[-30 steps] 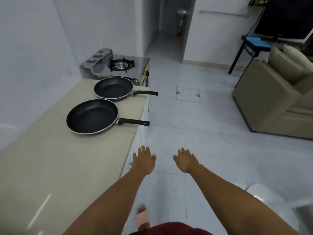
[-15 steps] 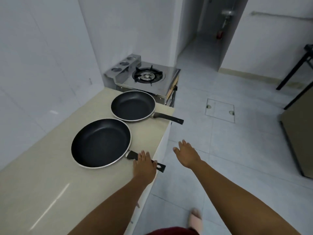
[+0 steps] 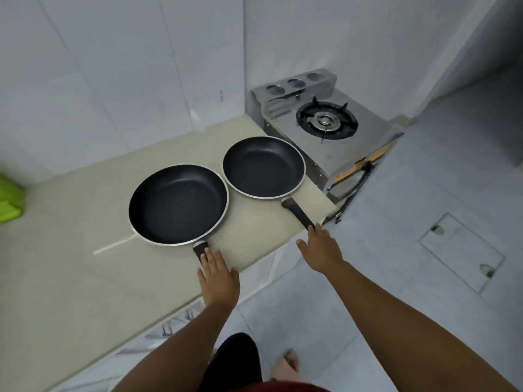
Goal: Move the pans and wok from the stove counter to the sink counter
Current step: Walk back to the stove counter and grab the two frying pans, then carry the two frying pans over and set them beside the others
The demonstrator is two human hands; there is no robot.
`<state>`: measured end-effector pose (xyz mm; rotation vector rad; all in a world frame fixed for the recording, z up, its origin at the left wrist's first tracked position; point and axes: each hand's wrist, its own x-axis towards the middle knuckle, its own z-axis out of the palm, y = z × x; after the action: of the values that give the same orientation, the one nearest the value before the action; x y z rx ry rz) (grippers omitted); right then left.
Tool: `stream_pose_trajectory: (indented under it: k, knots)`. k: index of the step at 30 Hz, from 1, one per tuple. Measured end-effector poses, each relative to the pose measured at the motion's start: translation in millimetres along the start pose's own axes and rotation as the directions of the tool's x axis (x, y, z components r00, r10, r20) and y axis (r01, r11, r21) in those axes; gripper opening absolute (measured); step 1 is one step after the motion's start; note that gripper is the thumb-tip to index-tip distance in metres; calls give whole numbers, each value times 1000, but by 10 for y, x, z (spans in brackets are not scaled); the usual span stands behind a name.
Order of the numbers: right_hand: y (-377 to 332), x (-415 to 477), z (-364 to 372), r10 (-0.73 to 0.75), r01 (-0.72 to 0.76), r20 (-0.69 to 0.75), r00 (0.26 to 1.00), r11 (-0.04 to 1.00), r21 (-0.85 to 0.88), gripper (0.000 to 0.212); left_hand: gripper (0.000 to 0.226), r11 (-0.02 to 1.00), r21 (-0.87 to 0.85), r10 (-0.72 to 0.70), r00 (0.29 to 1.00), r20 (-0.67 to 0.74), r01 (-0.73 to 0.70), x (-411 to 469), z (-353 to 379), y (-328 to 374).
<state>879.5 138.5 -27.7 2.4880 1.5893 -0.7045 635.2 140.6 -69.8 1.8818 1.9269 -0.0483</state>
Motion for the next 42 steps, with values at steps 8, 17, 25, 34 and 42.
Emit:
stream_pose_trajectory:
  k: [8, 17, 25, 34, 42]
  knots:
    - [118, 605, -242, -71, 73, 73, 995, 997, -26, 67, 61, 903, -346, -316, 939, -137, 254, 182, -20, 250]
    - [27, 1161, -252, -19, -83, 222, 975, 894, 441, 51, 39, 315, -842, -657, 741, 139, 437, 514, 11, 25]
    - [98, 1419, -198, -16, -369, 478, 878, 614, 698, 48, 57, 259, -846, -741, 657, 135, 466, 544, 193, 173]
    - [472, 1570, -318, -8, -79, 147, 989, 809, 582, 64, 68, 153, -868, -848, 514, 131, 472, 328, 422, 990]
    - [442, 1535, -593, -276, 214, 98, 956, 885, 413, 67, 71, -13, -920, -932, 327, 153, 391, -355, 555, 1116]
